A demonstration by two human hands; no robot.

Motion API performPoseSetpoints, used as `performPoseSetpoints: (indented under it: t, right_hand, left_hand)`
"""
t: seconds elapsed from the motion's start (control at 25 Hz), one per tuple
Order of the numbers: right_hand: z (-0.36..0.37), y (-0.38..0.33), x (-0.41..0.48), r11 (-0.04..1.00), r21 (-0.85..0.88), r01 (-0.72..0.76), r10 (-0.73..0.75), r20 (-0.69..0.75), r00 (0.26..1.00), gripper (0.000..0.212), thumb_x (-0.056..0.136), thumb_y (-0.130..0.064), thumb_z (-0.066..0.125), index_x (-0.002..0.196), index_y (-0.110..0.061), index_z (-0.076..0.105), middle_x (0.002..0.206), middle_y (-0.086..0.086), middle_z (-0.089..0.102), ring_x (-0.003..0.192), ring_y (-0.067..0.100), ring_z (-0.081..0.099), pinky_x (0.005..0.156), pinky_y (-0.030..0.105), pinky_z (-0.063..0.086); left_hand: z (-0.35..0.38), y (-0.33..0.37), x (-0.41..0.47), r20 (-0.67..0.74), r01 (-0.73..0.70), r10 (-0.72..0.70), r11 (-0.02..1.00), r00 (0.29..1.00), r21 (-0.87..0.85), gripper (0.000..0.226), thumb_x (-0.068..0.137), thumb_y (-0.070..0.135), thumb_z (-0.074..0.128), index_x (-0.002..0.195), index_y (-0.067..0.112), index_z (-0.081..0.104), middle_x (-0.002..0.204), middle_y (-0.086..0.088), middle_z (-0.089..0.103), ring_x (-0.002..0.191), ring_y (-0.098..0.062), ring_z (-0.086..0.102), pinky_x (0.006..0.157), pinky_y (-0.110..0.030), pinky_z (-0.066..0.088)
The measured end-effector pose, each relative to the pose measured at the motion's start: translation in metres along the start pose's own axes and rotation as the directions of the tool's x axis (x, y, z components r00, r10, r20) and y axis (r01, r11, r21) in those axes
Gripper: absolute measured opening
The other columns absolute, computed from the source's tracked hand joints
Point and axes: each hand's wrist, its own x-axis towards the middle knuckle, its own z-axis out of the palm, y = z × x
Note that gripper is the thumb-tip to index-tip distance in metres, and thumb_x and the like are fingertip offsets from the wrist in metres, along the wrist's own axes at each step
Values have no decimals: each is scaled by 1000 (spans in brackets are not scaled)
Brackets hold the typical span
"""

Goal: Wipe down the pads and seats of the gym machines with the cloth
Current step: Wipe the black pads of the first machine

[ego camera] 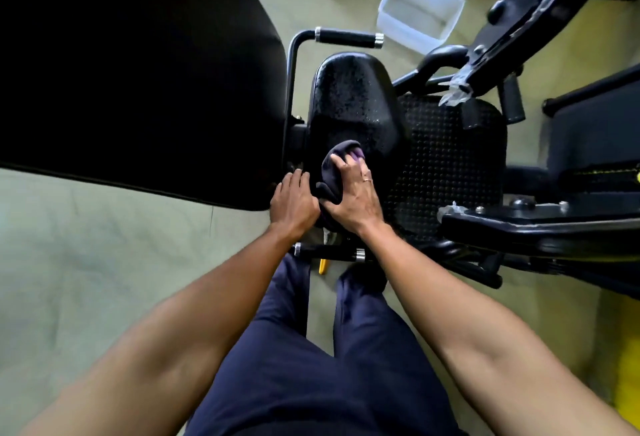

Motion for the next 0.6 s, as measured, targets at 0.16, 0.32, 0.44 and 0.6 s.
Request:
performPoseSetpoints:
  t: [0.16, 0.32, 0.44, 0.6]
  right_hand:
    - [29, 22, -8, 973, -193, 127, -149, -102, 984, 77, 87, -59, 60, 153, -27, 39, 162, 10, 31, 153, 40, 18, 123, 56, 18]
    - [34, -3, 40, 964, -246, 105, -123, -62, 990, 75, 87, -57, 59, 154, -31, 37, 164, 6, 26, 155, 38, 10, 125, 57, 10]
    - [33, -13, 62, 940, -283, 190, -189, 29, 981, 72, 84, -48, 64, 150, -30, 43, 165, 3, 27, 155, 37, 11, 125, 57, 8]
    - [27, 21, -1, 884, -293, 364, -379, 5, 925, 57, 85, -43, 64, 139, -25, 59, 160, 6, 39, 154, 36, 21, 124, 56, 16]
  left_hand:
    - [43, -6, 0, -53, 72, -103, 912, 993, -404, 56, 100, 17, 43, 155, 11, 30, 161, -8, 32, 146, -24, 33, 119, -39, 28]
    - [62, -12, 2, -130, 40, -174, 733, 976, -679, 56, 101, 32, 31, 152, 9, 38, 156, -10, 41, 143, -22, 39, 118, -34, 30]
    - [65, -14, 4, -124, 58, -233, 645, 965, -762, 58, 99, 36, 29, 149, 9, 43, 148, -11, 50, 136, -22, 47, 110, -27, 34]
    - [64, -13, -1, -114, 49, -214, 636, 970, -770, 57, 100, 34, 29, 150, 11, 43, 154, -6, 45, 143, -16, 40, 119, -27, 27]
